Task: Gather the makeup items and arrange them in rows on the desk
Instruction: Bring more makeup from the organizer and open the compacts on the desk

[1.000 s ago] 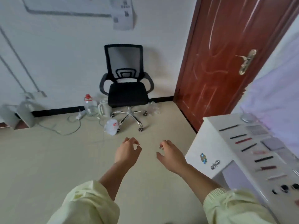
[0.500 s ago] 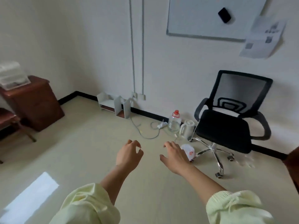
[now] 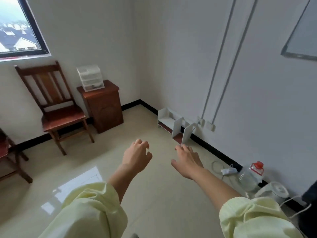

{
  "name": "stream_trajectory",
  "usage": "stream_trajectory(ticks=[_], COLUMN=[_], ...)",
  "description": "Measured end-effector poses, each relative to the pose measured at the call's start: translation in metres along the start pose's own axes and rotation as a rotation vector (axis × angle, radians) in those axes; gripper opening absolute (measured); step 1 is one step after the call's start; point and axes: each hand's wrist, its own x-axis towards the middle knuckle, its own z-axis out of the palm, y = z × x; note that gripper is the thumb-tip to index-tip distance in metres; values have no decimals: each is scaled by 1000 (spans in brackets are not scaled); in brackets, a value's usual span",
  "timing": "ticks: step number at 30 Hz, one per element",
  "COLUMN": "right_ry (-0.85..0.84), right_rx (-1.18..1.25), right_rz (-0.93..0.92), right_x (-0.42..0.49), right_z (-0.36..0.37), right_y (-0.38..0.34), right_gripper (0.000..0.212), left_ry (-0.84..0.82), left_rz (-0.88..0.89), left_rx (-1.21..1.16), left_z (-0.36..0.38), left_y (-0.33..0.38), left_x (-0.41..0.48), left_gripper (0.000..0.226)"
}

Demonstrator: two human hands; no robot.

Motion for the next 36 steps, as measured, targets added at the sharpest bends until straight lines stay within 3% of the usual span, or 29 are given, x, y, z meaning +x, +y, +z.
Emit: stream_trajectory(ticks=[17,28,36], right_ry=[-15,-50,-117], right_rx=[-19,-107,-135], right_rz=[-151,-307,-406], right_x=[440,728,878], right_z=[0,10,17], right_y=[-154,-208,-254], right_gripper=[39,35,34], left_ry=[59,101,129], left_rz=[-198,-383,-540], left_rx=[89,24,-3], left_z=[-39,-9,-2], left_y=[-220,-337,-418], left_x=[360,598,714], left_gripper=[29,29,30])
